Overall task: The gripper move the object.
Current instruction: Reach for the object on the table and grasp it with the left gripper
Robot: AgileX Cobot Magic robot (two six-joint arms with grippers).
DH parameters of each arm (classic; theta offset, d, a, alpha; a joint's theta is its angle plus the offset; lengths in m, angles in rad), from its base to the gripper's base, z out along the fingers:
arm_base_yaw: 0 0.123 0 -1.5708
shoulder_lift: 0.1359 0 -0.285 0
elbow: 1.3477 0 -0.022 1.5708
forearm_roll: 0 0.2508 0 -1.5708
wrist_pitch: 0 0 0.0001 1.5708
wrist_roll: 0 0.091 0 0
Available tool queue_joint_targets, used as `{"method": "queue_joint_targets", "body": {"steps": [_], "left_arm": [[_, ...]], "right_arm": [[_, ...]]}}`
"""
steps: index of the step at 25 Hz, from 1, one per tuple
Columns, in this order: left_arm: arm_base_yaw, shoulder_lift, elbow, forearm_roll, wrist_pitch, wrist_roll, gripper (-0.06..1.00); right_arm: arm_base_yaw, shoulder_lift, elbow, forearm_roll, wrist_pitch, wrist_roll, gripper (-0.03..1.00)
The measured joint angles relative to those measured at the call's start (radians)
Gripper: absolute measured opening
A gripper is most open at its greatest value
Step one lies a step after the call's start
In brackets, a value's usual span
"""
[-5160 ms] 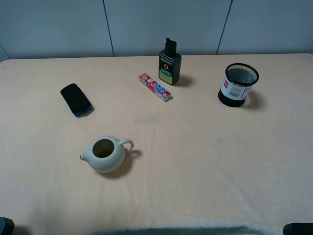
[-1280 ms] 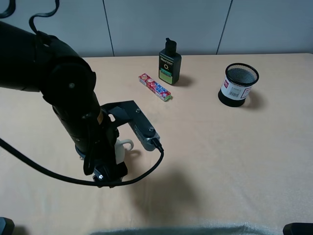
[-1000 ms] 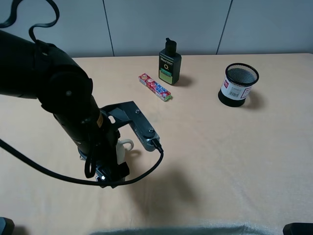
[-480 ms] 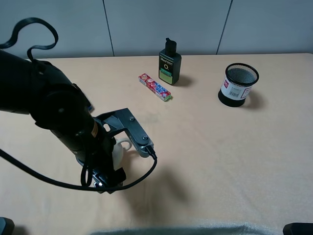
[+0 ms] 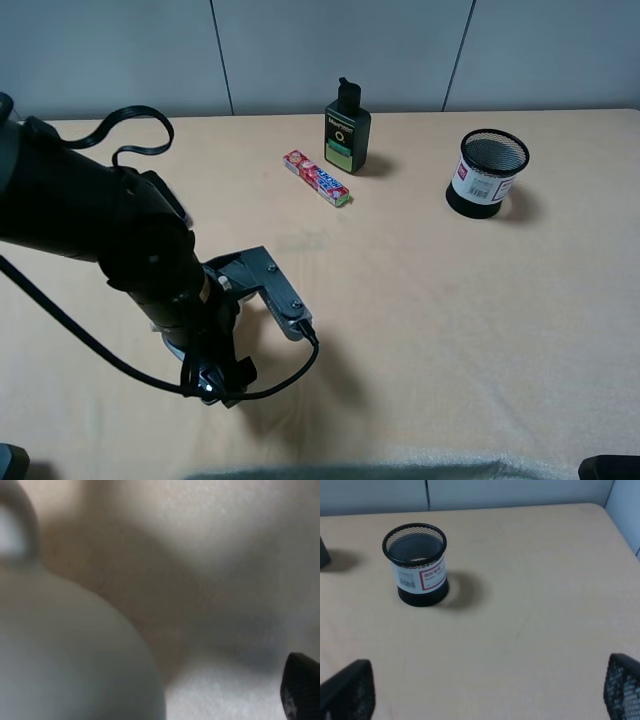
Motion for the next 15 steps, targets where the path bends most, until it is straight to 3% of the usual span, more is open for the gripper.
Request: {"method": "queue_joint_targets", "body": {"steps": [7, 15], "left_arm": [[0.0, 0.003, -0.002, 0.022, -0.013, -0.001, 0.69], [0.0, 0.009, -0.005, 0.024, -0.046, -0.001, 0.38]], "right_arm": [[0.0, 0.0, 0.0, 0.0, 0.0, 0.0, 0.69], [0.0, 0.0, 0.0, 0.0, 0.0, 0.0, 0.69]]}}
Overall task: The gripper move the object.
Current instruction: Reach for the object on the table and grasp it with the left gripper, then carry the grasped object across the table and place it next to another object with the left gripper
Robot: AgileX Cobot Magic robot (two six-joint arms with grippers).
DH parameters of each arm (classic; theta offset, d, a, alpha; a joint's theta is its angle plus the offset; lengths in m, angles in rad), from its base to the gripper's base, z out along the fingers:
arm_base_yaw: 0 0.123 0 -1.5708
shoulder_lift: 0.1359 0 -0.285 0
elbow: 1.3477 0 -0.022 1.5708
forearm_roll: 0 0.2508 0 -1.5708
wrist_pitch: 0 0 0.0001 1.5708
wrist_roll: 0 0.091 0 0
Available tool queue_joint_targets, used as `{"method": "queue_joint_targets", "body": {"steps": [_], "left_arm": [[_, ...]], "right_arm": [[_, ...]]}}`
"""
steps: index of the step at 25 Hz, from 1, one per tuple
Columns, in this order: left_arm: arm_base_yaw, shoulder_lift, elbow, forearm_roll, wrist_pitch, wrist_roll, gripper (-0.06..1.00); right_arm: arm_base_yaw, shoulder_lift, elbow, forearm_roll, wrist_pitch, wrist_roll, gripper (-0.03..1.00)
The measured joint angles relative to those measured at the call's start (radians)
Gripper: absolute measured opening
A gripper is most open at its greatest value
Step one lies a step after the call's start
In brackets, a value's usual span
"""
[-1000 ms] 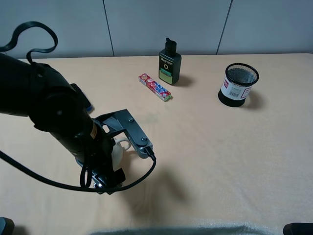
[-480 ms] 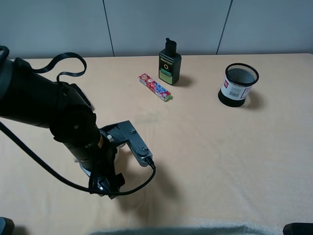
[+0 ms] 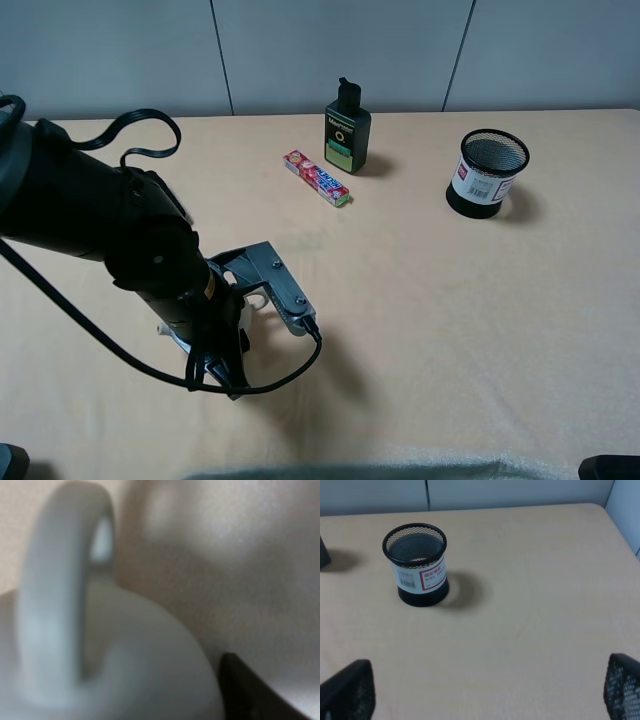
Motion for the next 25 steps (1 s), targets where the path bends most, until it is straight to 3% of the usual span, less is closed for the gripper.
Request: {"method": "queue_joint_targets", "body": {"steps": [3, 18, 25], "left_arm": [[0.0, 0.0, 0.0, -0.009, -0.007, 0.0, 0.29], [0.0, -0.003, -0.002, -0.013, -0.005, 0.0, 0.29], [0.0, -0.022, -0.041, -0.024, 0.114, 0.0, 0.25]], "right_arm": [[0.0, 0.0, 0.0, 0.0, 0.0, 0.0, 0.69], [0.0, 0.0, 0.0, 0.0, -0.001, 0.0, 0.69], [0.0, 0.0, 0.0, 0.0, -0.001, 0.0, 0.69]]}}
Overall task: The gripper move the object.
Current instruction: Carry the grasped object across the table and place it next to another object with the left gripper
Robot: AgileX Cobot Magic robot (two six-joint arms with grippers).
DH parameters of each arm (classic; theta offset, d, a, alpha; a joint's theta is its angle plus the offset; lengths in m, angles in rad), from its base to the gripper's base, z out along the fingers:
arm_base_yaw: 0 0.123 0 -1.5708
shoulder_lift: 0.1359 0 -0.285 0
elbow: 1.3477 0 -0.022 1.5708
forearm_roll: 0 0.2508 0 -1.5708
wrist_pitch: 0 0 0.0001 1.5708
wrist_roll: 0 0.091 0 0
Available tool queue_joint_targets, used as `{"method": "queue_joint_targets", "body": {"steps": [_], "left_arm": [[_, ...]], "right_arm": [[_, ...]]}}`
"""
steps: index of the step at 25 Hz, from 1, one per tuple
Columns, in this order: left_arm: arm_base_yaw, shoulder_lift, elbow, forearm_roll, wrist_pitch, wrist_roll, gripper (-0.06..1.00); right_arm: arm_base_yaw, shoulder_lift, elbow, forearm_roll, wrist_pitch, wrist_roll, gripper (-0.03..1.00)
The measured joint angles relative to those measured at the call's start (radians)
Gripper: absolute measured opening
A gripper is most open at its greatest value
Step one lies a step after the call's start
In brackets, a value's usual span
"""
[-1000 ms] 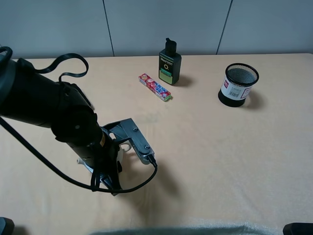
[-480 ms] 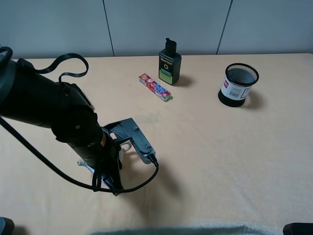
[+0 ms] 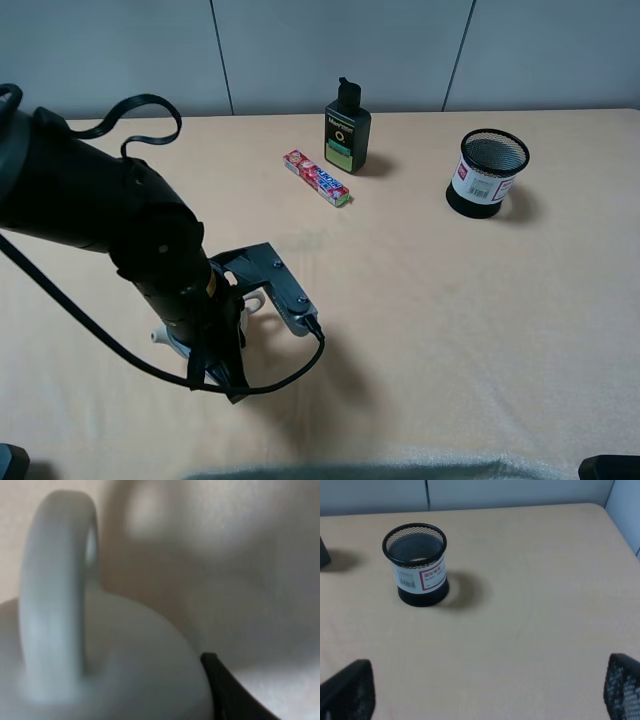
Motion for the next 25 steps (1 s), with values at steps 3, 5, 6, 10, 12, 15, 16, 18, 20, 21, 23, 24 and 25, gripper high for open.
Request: {"method": "queue_joint_targets", "body": {"steps": [3, 5, 6, 10, 12, 15, 16, 18, 20, 21, 23, 24, 25], "left_arm": [[0.0, -0.016, -0.034, 0.0, 0.063, 0.0, 0.25], [0.0, -0.022, -0.062, 0.0, 0.119, 0.0, 0.25], [0.0, -0.022, -0.079, 0.0, 0.143, 0.0, 0.24], [0.0, -0.022, -0.145, 0.0, 0.258, 0.0, 0.23], [0.0, -0.022, -0.181, 0.0, 0.309, 0.0, 0.23], [0.0, -0.022, -0.232, 0.0, 0.373, 0.0, 0.23], [0.0, -0.022, -0.25, 0.0, 0.393, 0.0, 0.23], [0.0, -0.022, -0.284, 0.0, 0.431, 0.0, 0.23], [0.0, -0.022, -0.321, 0.0, 0.468, 0.0, 0.22], [0.0, -0.022, -0.337, 0.0, 0.488, 0.0, 0.22], [0.0, -0.022, -0.374, 0.0, 0.521, 0.0, 0.22], [0.0, -0.022, -0.392, 0.0, 0.533, 0.0, 0.22], [0.0, -0.022, -0.406, 0.0, 0.545, 0.0, 0.22]], "right_arm": [[0.0, 0.0, 0.0, 0.0, 0.0, 0.0, 0.69], [0.0, 0.0, 0.0, 0.0, 0.0, 0.0, 0.69], [0.0, 0.0, 0.0, 0.0, 0.0, 0.0, 0.69], [0.0, 0.0, 0.0, 0.0, 0.001, 0.0, 0.69], [0.0, 0.0, 0.0, 0.0, 0.001, 0.0, 0.69], [0.0, 0.0, 0.0, 0.0, 0.001, 0.0, 0.69], [0.0, 0.0, 0.0, 0.0, 0.001, 0.0, 0.69], [0.0, 0.0, 0.0, 0.0, 0.001, 0.0, 0.69], [0.0, 0.0, 0.0, 0.0, 0.001, 0.0, 0.69], [0.0, 0.0, 0.0, 0.0, 0.001, 0.0, 0.69], [0.0, 0.0, 0.0, 0.0, 0.001, 0.0, 0.69], [0.0, 0.0, 0.0, 0.0, 0.001, 0.0, 0.69], [0.0, 0.0, 0.0, 0.0, 0.001, 0.0, 0.69]]}}
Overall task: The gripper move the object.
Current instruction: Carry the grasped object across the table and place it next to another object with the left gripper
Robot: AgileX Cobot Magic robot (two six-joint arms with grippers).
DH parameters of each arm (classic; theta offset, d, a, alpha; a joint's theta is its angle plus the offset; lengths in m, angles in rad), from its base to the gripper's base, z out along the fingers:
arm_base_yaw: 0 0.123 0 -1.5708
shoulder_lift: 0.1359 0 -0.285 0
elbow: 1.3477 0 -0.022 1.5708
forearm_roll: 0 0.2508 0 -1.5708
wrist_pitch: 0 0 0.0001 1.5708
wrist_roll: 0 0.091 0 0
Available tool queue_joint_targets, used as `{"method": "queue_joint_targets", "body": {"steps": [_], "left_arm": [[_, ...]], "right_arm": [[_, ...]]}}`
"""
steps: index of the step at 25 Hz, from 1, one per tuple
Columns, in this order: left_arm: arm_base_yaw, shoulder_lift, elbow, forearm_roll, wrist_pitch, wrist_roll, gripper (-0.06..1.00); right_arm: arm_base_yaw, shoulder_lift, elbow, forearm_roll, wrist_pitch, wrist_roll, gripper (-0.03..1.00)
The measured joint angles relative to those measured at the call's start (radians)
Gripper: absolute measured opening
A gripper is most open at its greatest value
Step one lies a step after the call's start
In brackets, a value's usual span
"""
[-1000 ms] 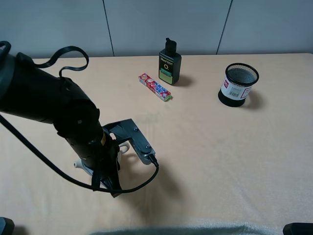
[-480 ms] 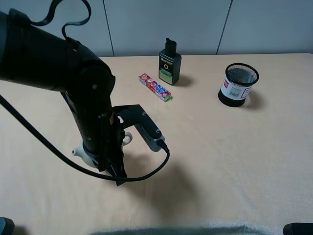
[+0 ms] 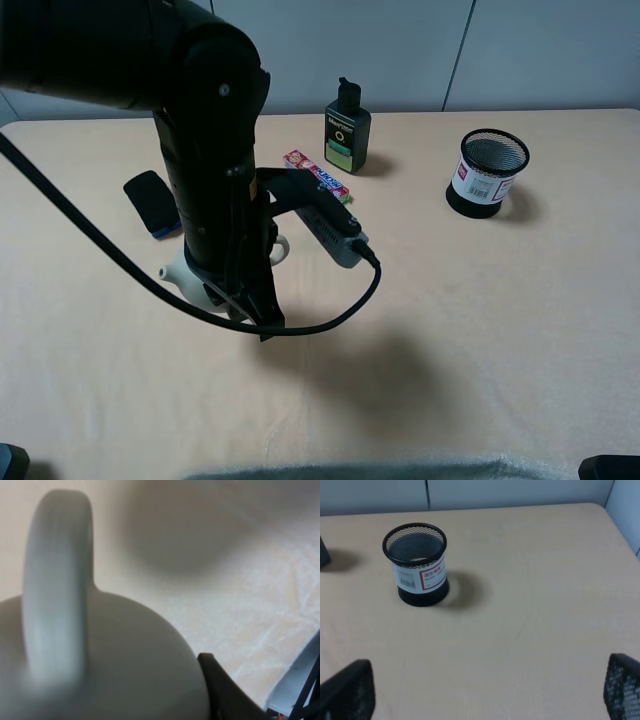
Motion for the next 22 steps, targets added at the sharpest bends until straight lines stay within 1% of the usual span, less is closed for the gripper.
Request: {"method": "queue_joint_targets", "body": {"steps": [3, 8, 11, 17, 22], "left_arm": [[-0.012, 0.0, -0.044, 0.0, 0.022, -0.015, 0.22], [-0.065, 0.016, -0.125, 0.059, 0.038, -0.067, 0.22], [-0.088, 0.075, -0.197, 0.065, 0.062, -0.074, 0.22], [-0.133, 0.211, -0.368, 0.064, 0.087, -0.062, 0.22], [-0.141, 0.306, -0.493, 0.044, 0.094, -0.018, 0.22]], "right_arm": [[0.0, 0.0, 0.0, 0.0, 0.0, 0.0, 0.69], [0.0, 0.0, 0.0, 0.0, 0.0, 0.0, 0.69], [0.0, 0.0, 0.0, 0.0, -0.001, 0.0, 0.69], [0.0, 0.0, 0.0, 0.0, -0.001, 0.0, 0.69], [0.0, 0.0, 0.0, 0.0, -0.001, 0.0, 0.69]]}}
